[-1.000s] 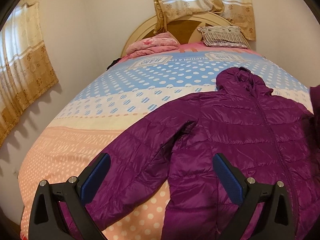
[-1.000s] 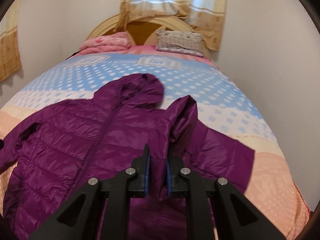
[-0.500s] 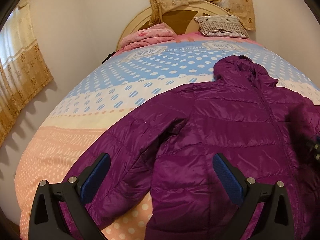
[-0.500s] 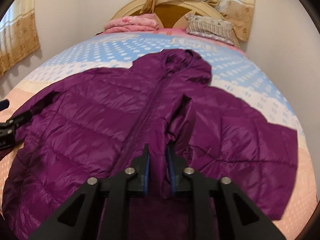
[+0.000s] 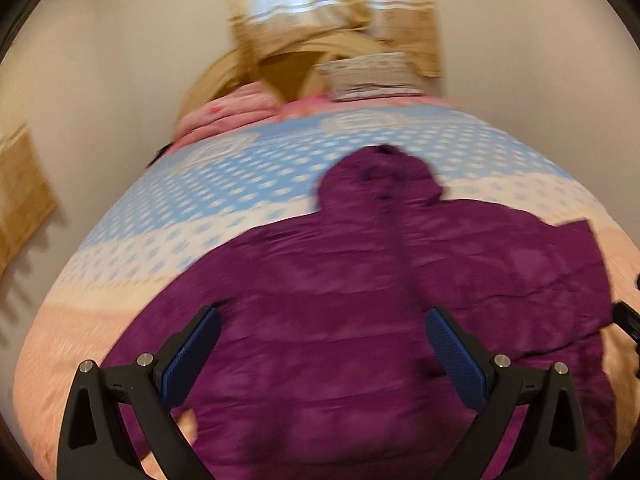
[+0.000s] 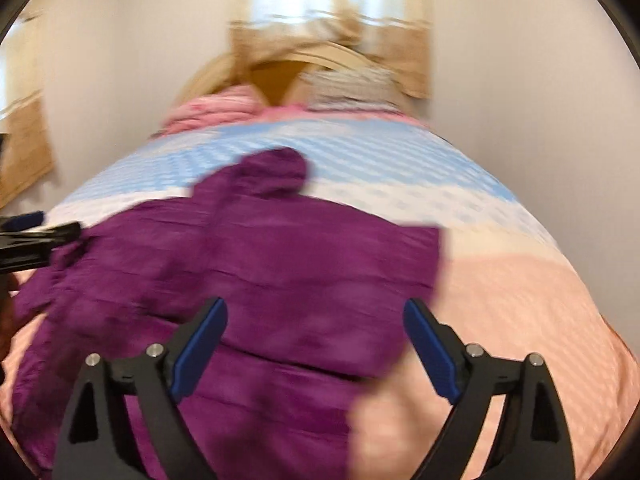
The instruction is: Fold large clothes
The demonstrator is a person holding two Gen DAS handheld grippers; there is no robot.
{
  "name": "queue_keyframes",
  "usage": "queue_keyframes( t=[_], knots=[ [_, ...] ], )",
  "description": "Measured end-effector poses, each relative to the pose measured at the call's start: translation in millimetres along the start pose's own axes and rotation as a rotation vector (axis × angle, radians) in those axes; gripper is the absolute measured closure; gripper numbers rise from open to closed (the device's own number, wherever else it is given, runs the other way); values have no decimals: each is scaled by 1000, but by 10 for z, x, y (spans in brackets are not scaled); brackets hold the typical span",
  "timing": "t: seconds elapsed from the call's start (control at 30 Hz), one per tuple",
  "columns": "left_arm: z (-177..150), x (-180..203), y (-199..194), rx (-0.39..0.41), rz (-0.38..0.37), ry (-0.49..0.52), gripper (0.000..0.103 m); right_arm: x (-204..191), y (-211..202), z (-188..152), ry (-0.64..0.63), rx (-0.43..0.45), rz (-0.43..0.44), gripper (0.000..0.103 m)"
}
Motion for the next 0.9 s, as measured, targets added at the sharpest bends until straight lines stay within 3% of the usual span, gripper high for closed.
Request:
queue_keyframes(
  t=[0.1,0.17,0.23,0.3,0.33,0.4,0.43,0.63,0.8,0.9],
  knots=[
    [-43,391,236,-32,-62,39,1,344,121,-258,43,-56,-57,11],
    [-144,600,490,-96,-107,42,2,534,186,-442,60,-84,-90,11],
    [-273,741,721,-166,-124,38,23,675,214,-592,85,-109,-110,11],
    [-436,852,923,-248,-135,46,57,788,214,-692,159,-128,-79,11],
    [-505,910,975,-276,-153,32,64,845,190,-680,202,-111,-64,11],
    [-515,942,993,-270,-180,12,85,878,209,-662,227,-103,-57,10],
    [-494,964,957,-263,-209,3,91,860,253,-674,225,-119,-54,10],
    [-179,709,573,-141,-205,-19,96,779,290,-731,168,-152,-87,7],
    [72,254,284,-3,-112,22,97,789,322,-778,142,-169,-115,7],
    [42,88,272,19,-63,60,96,769,341,-792,115,-189,-142,7]
  ],
)
Point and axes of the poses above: each gripper's, at about its wrist camera, not at the fingertips, and y roughly the way its jaws point, x to its right, z to its top, the point moved 10 cm from there along y, roughly the way its jaws point, and after that the axes turned 9 degrees about -y, right-handed, at the moved point
